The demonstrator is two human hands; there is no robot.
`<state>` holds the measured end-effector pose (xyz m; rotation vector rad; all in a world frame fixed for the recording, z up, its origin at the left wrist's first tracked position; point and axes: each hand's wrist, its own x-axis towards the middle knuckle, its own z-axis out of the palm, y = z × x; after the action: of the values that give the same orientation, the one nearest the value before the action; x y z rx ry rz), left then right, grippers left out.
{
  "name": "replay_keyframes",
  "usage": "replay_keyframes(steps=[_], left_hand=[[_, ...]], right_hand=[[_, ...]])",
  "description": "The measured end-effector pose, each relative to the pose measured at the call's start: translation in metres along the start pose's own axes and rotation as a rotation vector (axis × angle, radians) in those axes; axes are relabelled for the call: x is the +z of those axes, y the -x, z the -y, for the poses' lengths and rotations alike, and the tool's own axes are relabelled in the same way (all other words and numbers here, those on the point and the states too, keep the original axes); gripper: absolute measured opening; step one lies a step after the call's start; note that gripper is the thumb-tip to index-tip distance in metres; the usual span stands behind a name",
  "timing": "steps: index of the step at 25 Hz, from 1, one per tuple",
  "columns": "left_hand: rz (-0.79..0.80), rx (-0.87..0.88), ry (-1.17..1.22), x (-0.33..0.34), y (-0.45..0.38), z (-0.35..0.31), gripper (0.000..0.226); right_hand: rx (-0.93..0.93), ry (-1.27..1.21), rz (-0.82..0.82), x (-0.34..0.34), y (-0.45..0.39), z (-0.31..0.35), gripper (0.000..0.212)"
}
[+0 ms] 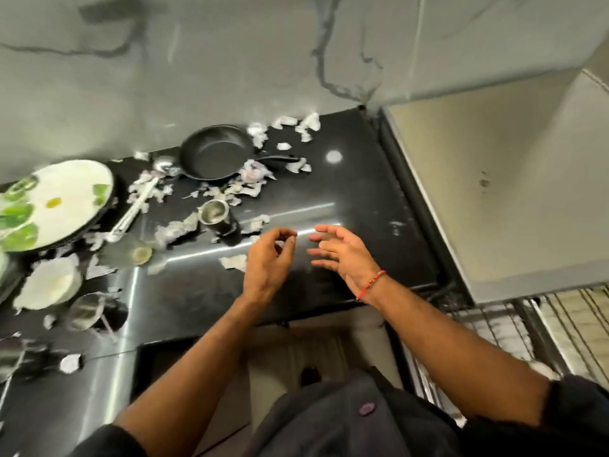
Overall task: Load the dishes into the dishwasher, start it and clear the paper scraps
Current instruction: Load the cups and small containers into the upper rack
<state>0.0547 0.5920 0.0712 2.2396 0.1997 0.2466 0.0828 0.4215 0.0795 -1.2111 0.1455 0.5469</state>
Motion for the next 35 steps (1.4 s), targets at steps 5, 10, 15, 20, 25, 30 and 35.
replay_keyframes(steps=[5,10,15,20,25,30,35], left_hand=[[-0.238,-0.082,-0.284,-0.061,-0.044,0.068,0.039],[-0.129,-0.203,-0.231,-0.074,-0.084,0.104,0.068],[-0.131,-0.118,-0.080,-0.071,-0.087,0.081,0.058],[0.354,-0.362,0.304,-0.011,-0.060,-0.028,0.059],[0.859,-0.543,0.276,0.085,-0.013,-0.119,0.059],[1.067,-0.507,0.134,0.184,0.035,-0.190,0.059],[1.298,-0.487,0.084,0.275,0.085,-0.235,0.063]], right_hand=[[0.086,-0.026,0.039,0.059,-0.028,-0.007,0.031],[0.063,0.080,0.020,0.064,-0.025,0.000,0.027],[-0.066,0.259,-0.017,0.050,0.000,0.008,0.031],[-0.459,0.658,-0.129,0.007,0.050,0.011,0.072],[-0.725,0.985,-0.344,-0.072,0.098,0.017,0.071],[-0.510,0.859,-0.655,-0.172,0.169,0.008,0.076],[-0.342,0.786,-0.734,-0.283,0.229,-0.018,0.074]])
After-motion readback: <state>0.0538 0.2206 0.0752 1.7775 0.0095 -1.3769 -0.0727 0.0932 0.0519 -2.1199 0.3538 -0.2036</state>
